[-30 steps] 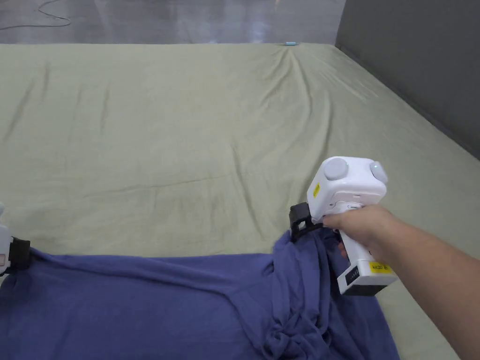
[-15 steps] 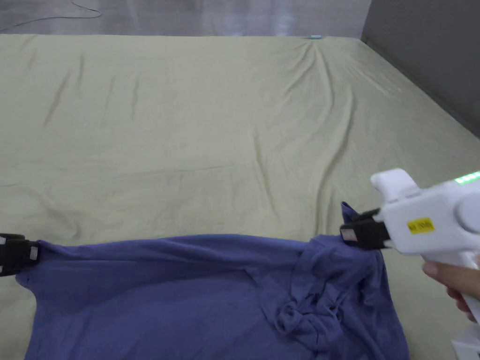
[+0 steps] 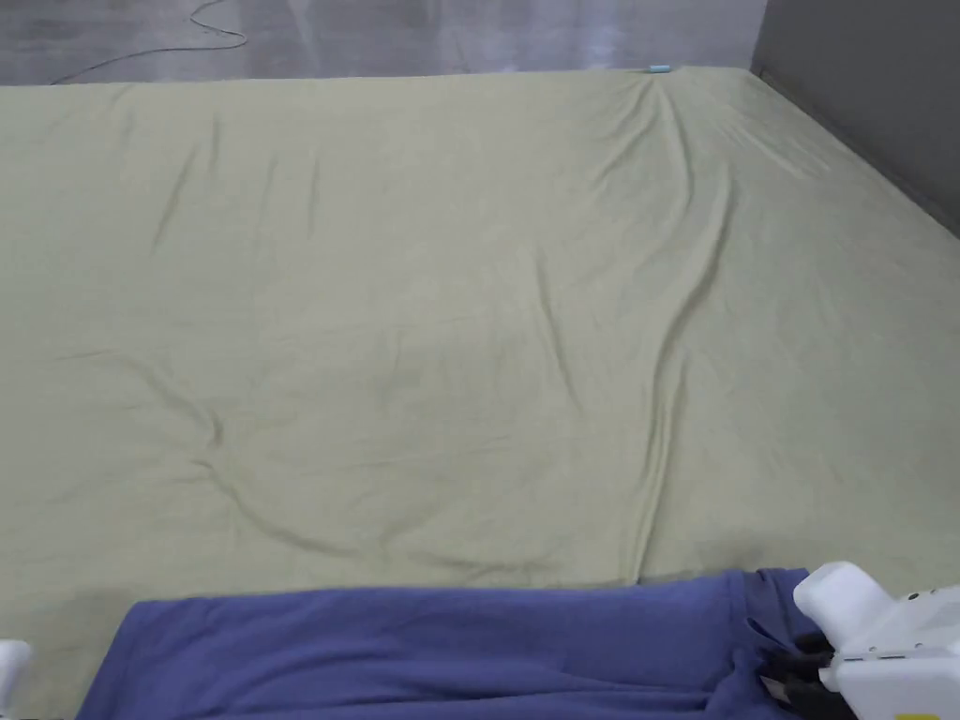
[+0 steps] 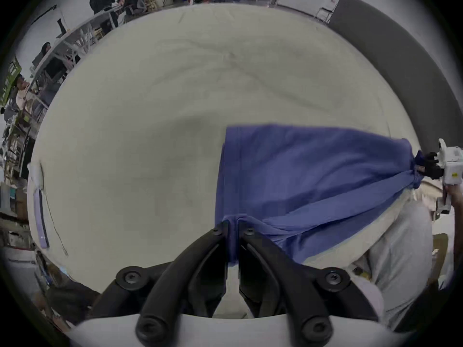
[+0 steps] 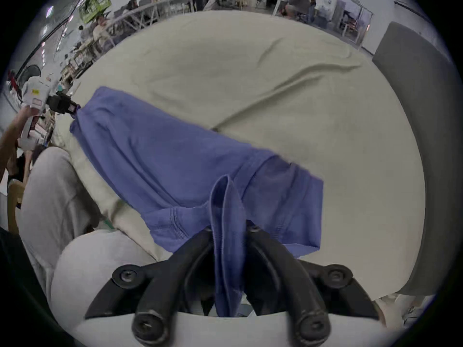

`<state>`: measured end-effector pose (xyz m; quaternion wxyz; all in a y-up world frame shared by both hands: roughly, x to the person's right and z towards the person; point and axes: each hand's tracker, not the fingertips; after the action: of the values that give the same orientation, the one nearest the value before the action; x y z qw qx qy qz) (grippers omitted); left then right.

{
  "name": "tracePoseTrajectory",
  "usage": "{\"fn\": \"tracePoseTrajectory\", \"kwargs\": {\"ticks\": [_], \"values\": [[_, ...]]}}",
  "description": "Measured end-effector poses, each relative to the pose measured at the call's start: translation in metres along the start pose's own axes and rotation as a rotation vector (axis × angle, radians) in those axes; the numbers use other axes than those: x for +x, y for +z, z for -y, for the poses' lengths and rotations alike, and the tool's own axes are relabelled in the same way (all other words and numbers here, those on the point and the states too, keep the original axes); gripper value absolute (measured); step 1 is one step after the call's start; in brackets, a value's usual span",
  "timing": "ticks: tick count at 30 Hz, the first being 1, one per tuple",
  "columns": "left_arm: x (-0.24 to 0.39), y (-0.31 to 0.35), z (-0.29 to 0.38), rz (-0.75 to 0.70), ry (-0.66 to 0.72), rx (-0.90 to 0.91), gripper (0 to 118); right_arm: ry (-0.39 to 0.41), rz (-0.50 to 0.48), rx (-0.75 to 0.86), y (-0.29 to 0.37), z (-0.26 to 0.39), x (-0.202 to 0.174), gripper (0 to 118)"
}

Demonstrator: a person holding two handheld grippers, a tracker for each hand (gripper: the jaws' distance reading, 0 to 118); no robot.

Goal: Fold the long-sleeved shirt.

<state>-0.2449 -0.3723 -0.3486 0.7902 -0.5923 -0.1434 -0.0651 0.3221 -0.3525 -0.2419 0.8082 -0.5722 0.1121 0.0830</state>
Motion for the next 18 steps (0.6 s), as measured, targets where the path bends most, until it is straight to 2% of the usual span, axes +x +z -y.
{"fn": "tracePoseTrajectory", "kwargs": {"ticks": [2, 4, 6, 7, 8, 9, 10, 11, 13, 15, 16, 17, 18], "values": [[0.001, -0.011, 0.008, -0.002, 0.010, -0.005, 1, -0.005, 0.008, -0.024, -0.012, 0.004, 0.000, 8], [0.000, -0.012, 0.009, -0.002, 0.051, 0.036, 1, -0.023, 0.017, -0.012, -0.017, 0.001, 0.002, 13], [0.001, -0.012, 0.009, 0.001, 0.080, 0.032, 5, -0.093, 0.005, -0.027, -0.018, 0.000, 0.007, 20], [0.001, -0.010, 0.008, 0.001, 0.104, 0.038, 19, -0.114, 0.008, -0.035, -0.016, -0.003, 0.010, 25], [0.002, -0.005, 0.007, -0.004, 0.127, 0.044, 50, -0.146, 0.010, -0.041, -0.011, -0.005, 0.012, 35], [0.003, 0.004, 0.006, -0.046, 0.147, 0.065, 87, -0.186, 0.014, -0.059, -0.001, -0.008, 0.013, 56], [0.003, 0.016, 0.005, -0.072, 0.155, 0.074, 115, -0.205, 0.050, -0.051, 0.015, -0.011, 0.013, 84], [0.006, 0.030, 0.006, -0.052, 0.149, 0.110, 118, -0.194, 0.074, 0.003, 0.034, -0.013, 0.012, 93], [0.014, 0.069, 0.012, 0.030, 0.165, 0.262, 118, -0.176, 0.102, 0.157, 0.082, -0.018, 0.008, 93], [0.029, 0.097, 0.019, 0.087, 0.161, 0.326, 118, -0.216, 0.055, 0.226, 0.114, -0.021, 0.004, 93], [0.036, 0.102, 0.024, 0.095, 0.159, 0.297, 113, -0.239, 0.032, 0.244, 0.124, -0.022, 0.002, 93], [0.043, 0.104, 0.027, 0.092, 0.153, 0.282, 92, -0.256, 0.026, 0.264, 0.131, -0.024, -0.005, 91], [0.050, 0.099, 0.032, 0.083, 0.144, 0.261, 51, -0.290, 0.028, 0.296, 0.132, -0.024, -0.012, 80]]}}
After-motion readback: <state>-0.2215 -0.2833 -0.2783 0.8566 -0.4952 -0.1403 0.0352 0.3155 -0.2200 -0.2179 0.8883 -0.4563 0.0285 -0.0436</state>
